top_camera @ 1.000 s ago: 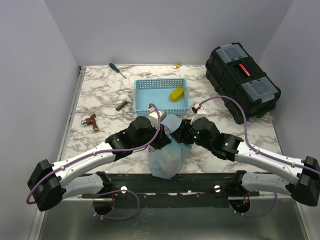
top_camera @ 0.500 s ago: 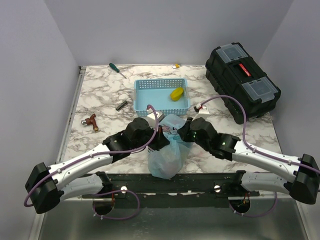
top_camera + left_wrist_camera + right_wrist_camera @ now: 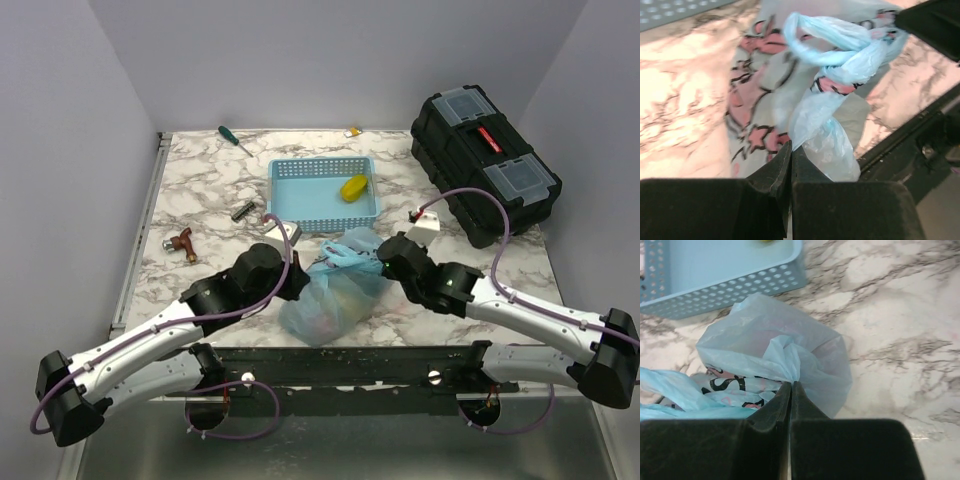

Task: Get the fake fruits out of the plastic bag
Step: Untie the plastic bag at the center of the board.

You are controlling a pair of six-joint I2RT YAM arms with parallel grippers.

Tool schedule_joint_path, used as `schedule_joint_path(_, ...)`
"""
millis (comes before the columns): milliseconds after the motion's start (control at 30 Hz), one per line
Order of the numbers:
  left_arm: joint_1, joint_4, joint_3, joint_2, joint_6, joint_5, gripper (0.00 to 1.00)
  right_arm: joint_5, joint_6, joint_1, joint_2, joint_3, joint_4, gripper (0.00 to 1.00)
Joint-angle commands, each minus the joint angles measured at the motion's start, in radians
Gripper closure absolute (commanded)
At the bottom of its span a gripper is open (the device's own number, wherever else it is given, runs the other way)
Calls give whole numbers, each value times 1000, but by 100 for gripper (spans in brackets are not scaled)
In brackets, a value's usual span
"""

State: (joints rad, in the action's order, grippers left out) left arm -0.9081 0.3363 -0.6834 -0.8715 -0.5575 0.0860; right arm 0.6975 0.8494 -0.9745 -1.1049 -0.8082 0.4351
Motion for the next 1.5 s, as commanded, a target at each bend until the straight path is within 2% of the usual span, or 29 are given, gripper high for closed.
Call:
schedule_joint_path(0,23,160,-16,64,18,208,100,208,74,34,-24,-42,236,98)
schedule_joint_path(300,103,223,-4,127,34,229,100,193,61,74,15,-8,271,98)
schedule_joint_path(533,245,316,-20,160,60,229,100,205,73,83,49,29,302,98)
schedule_joint_path(633,264,332,-25,186,80,182,100,142,44,83,66,29,281,97)
schedule_joint_path(800,265,268,-9,203,59,-99,100,-157,-139,82,113,47,66,83)
schedule_joint_path(933,265,314,-57,193,64,-170,100,-314,-209,83,86,19,15,67)
schedule_joint_path(1000,265,368,-109,192,92,-173,88,-367,-218,83,56,-12,30,65)
schedule_joint_path(1133,264,443,-208,192,150,-193,45,-487,-240,82,24,-37,31,63)
schedule_joint_path(1167,264,447,-236,186,164,-213,40,-495,-243,83,21,-37,30,63)
schedule_joint_path(1300,228,394,-315,131,229,-299,30,-424,-258,82,0,-49,101,63)
schedule_joint_path(1467,42,351,-405,-28,373,-48,25,-411,-260,82,8,-78,183,63)
